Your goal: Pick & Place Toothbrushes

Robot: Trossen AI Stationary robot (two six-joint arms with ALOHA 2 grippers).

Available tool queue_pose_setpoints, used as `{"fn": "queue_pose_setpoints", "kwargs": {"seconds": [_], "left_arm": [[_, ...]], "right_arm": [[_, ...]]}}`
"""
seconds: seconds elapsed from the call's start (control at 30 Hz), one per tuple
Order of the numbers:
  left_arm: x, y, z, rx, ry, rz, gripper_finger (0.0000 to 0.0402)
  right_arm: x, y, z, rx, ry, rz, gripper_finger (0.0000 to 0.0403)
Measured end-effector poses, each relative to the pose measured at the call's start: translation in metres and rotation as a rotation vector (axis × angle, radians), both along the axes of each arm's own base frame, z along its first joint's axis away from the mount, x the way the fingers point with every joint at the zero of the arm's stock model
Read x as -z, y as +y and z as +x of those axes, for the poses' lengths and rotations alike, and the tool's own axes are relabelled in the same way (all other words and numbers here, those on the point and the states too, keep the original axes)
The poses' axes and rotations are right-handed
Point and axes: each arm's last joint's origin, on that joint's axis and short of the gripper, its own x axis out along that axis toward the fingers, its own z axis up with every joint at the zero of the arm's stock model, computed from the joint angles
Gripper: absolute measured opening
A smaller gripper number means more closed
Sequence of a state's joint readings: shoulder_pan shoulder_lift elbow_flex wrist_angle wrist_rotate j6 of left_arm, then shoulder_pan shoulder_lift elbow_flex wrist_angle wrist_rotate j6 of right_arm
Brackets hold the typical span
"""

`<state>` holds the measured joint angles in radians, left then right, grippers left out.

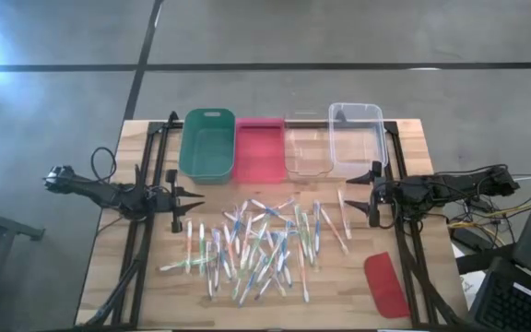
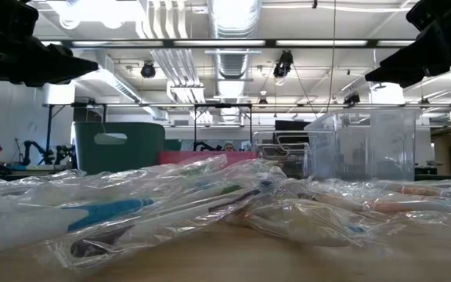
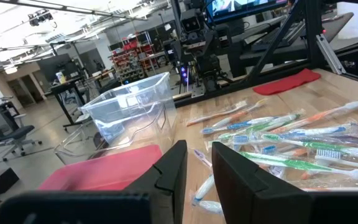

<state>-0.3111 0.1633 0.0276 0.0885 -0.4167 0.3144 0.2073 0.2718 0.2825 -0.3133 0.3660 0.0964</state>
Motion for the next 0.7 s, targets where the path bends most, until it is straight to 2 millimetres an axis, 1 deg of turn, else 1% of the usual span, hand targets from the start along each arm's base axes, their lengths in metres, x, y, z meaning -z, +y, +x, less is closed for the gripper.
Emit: {"fn": "queue_pose_setpoints", "kwargs": {"seconds": [0.47,0.7], "left_arm": [[0.0001,0.0,0.0,0.0,0.0,0.0,0.0081],[0.0,0.0,0.0,0.0,0.0,0.0,0.0081]], "right_arm": [[0.0,0.0,0.0,0.0,0.0,0.0,0.0353],[0.0,0.0,0.0,0.0,0.0,0.0,0.036]]}}
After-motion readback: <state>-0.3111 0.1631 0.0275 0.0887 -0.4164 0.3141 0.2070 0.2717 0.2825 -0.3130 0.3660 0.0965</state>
